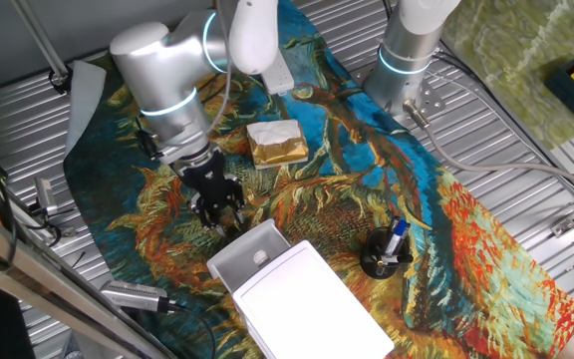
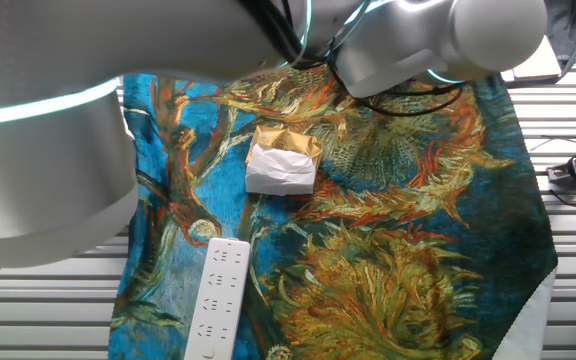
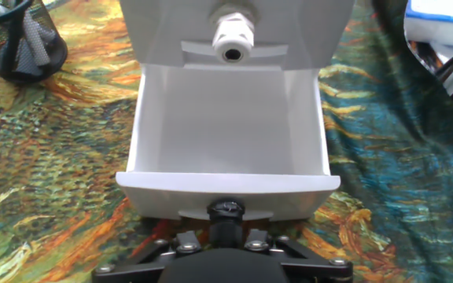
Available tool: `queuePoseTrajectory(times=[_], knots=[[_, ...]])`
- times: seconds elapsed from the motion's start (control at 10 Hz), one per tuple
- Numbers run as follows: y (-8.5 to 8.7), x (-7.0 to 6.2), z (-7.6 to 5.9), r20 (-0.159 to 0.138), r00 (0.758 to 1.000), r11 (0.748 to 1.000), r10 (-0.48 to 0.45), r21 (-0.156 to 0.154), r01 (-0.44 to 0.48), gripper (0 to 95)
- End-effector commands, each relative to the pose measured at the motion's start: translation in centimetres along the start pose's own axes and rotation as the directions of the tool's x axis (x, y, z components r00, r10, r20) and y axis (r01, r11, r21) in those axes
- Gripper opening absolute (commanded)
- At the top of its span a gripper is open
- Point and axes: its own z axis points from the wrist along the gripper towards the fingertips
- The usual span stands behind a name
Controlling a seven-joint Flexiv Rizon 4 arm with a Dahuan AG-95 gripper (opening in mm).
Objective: Grasp the handle and close the drawer
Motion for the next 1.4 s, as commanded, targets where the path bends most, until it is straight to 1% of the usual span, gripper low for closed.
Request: queuePoseTrajectory(times=[0.1, 0.4, 0.5, 0.7, 1.0, 1.3, 1.4], knots=[[-0.06, -0.07, -0.02, 0.0, 1.0, 1.0, -0.001, 0.005, 0.001, 19.0], [-0.06, -0.09, 0.01, -0.001, 1.0, 1.0, -0.008, 0.021, 0.008, 19.0], [-0.08, -0.17, 0.1, 0.0, 1.0, 1.0, -0.01, 0.029, 0.01, 0.0], [-0.12, -0.33, 0.23, 0.004, 1.0, 0.999, -0.011, 0.04, 0.011, 0.0], [-0.16, -0.7, -0.34, -0.009, 1.0, 0.999, -0.015, 0.04, 0.015, 0.0], [-0.16, -0.75, -0.46, -0.011, 1.0, 0.999, -0.024, 0.04, 0.024, 0.0], [-0.15, -0.74, -0.59, -0.012, 1.0, 0.999, -0.027, 0.04, 0.027, 19.0]])
